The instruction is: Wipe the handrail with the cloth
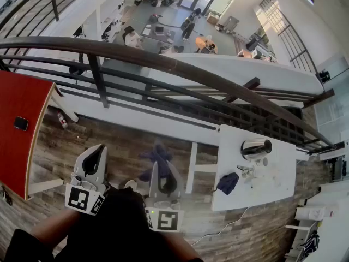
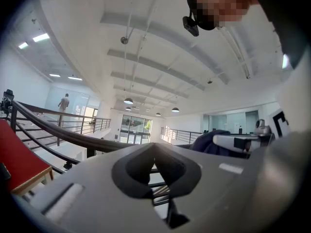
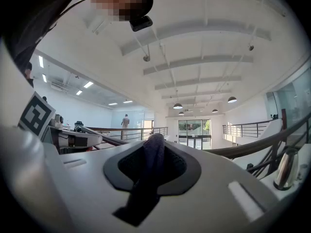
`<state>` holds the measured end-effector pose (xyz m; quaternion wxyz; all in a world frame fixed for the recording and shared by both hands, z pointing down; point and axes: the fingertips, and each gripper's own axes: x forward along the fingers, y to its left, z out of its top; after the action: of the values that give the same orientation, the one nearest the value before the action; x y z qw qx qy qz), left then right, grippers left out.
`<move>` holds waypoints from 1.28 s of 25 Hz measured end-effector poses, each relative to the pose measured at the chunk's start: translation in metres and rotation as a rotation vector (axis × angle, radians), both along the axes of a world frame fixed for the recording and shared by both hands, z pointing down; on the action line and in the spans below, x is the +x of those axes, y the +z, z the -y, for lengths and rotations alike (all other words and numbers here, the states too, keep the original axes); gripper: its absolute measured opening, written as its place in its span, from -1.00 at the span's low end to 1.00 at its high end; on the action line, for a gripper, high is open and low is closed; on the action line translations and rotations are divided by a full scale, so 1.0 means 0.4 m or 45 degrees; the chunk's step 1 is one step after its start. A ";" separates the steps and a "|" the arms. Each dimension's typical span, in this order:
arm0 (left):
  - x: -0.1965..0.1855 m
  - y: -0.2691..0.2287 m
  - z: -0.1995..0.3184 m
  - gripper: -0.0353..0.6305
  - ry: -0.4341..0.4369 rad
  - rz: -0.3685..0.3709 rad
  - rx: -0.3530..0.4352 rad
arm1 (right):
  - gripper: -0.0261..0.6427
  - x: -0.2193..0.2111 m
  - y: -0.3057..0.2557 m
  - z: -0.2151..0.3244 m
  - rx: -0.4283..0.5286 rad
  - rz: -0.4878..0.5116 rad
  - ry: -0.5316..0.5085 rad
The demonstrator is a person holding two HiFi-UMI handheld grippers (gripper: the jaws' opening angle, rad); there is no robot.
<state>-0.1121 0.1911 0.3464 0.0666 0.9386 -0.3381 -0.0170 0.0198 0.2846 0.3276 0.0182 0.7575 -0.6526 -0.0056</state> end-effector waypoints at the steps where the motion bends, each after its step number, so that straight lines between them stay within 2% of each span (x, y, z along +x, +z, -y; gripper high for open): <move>1: 0.006 -0.002 -0.003 -0.90 -0.003 0.001 0.010 | -0.74 0.002 0.001 -0.001 0.004 0.003 -0.008; 7: 0.034 -0.011 -0.017 -0.90 -0.024 0.002 0.060 | -0.74 0.013 0.006 0.000 0.047 0.065 -0.044; 15: 0.019 -0.011 0.014 -0.90 -0.084 0.005 0.040 | -0.73 0.007 0.010 0.066 0.043 0.099 -0.068; 23: 0.018 0.008 0.135 -0.90 -0.057 0.018 -0.033 | -0.73 -0.005 -0.007 0.195 -0.015 0.083 -0.063; 29: 0.068 0.001 0.253 -0.90 0.023 -0.017 -0.026 | -0.73 0.005 -0.007 0.339 -0.072 0.049 -0.078; 32: 0.069 -0.007 0.337 -0.90 0.020 -0.047 -0.006 | -0.73 -0.007 -0.015 0.424 -0.068 0.041 -0.098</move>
<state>-0.0846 0.0562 0.3435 0.0753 0.9406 -0.3294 -0.0330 0.0172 0.1151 0.3216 0.0278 0.7310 -0.6814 0.0236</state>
